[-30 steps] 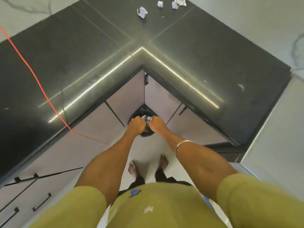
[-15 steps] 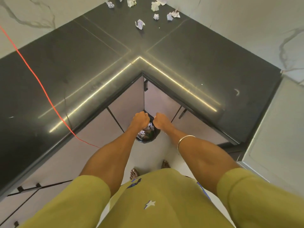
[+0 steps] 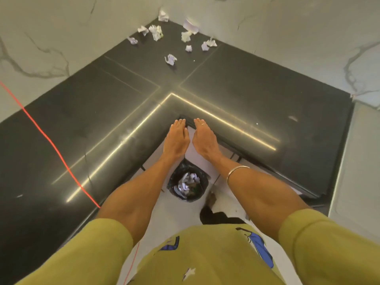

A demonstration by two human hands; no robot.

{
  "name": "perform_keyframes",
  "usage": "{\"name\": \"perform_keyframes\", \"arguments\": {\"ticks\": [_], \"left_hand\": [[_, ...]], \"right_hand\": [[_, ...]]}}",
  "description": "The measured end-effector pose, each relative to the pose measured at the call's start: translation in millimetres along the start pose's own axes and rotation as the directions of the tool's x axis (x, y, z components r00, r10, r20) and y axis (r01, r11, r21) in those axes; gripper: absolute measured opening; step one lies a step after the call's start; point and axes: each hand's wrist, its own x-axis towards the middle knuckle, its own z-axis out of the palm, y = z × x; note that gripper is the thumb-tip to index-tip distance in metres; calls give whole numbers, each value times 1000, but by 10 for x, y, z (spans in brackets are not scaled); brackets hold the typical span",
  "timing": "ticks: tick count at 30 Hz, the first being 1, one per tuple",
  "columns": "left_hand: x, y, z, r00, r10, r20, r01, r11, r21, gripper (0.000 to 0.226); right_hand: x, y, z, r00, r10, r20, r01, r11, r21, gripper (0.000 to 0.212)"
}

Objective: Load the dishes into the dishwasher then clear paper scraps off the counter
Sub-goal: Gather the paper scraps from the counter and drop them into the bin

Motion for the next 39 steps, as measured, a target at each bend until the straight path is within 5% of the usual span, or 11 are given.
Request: {"name": "perform_keyframes", "arguments": {"ticks": [19, 31, 35, 39], "left_hand": [[1996, 227, 36, 954, -281, -106, 280, 960, -30, 36], [2967, -93, -68, 960, -274, -56, 274, 962, -4, 29], [3301, -197, -89, 961, -274, -46, 274, 962, -2, 24], [3507, -260, -77, 962, -247, -111, 243, 969, -52, 51]], "right_hand": [[2249, 349, -57, 990, -54, 133, 50, 998, 33, 52], [3150, 498, -5, 997, 48, 67, -54, 994, 93, 24], [3467, 508, 63, 993, 100, 65, -108, 986, 131, 39], [3746, 520, 158, 981, 186, 51, -192, 959, 207, 45]]}}
